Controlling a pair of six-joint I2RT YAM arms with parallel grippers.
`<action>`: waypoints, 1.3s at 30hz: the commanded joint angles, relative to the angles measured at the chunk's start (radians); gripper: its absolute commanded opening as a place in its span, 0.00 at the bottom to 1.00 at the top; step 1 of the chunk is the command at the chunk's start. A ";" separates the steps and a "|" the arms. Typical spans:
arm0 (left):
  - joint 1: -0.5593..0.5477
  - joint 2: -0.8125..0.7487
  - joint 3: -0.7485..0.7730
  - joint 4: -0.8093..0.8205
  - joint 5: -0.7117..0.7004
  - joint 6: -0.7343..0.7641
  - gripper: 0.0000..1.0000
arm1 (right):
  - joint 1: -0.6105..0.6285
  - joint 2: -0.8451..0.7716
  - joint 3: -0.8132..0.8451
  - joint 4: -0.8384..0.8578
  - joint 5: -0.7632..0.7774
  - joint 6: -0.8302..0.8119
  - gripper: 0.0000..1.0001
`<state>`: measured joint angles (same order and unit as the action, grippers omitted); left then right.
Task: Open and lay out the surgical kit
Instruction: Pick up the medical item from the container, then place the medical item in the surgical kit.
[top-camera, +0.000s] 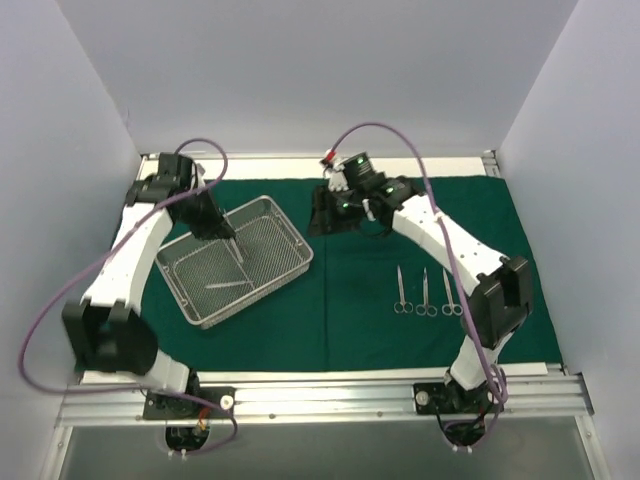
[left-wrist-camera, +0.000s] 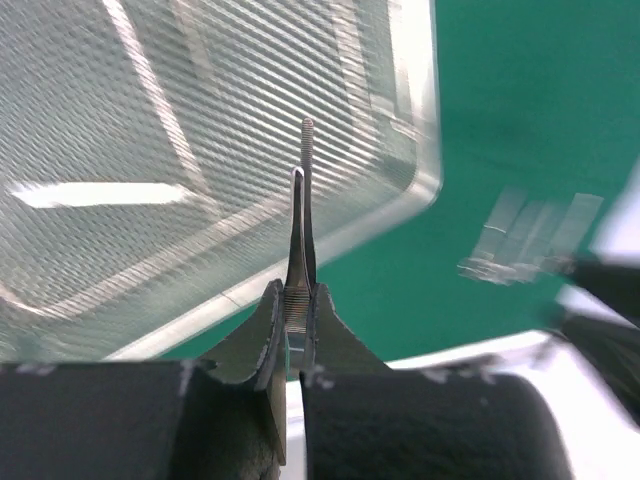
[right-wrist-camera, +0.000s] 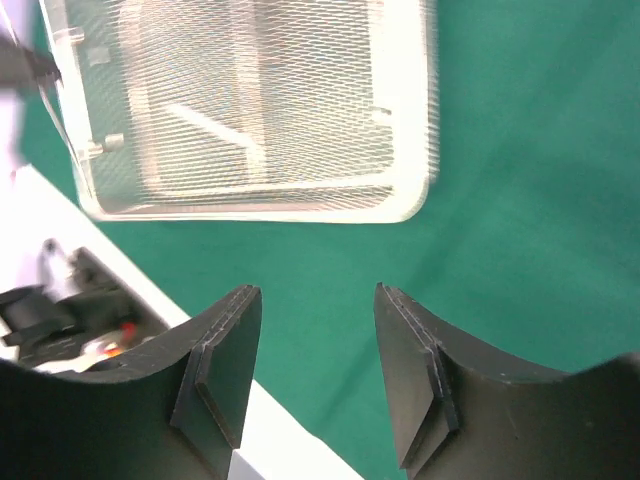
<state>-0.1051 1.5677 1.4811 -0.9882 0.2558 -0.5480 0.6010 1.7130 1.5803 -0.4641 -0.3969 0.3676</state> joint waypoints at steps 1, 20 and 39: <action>-0.044 -0.131 -0.085 0.065 0.114 -0.242 0.02 | 0.087 0.063 0.113 0.078 -0.088 0.053 0.48; -0.169 -0.258 -0.130 0.056 0.042 -0.397 0.02 | 0.284 0.105 0.155 0.133 -0.048 0.114 0.40; -0.160 -0.233 -0.104 0.103 0.131 -0.377 0.02 | 0.289 0.158 0.168 0.137 -0.066 0.122 0.29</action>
<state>-0.2695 1.3384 1.3411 -0.9535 0.3336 -0.9310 0.8845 1.8412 1.7206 -0.3435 -0.4393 0.4866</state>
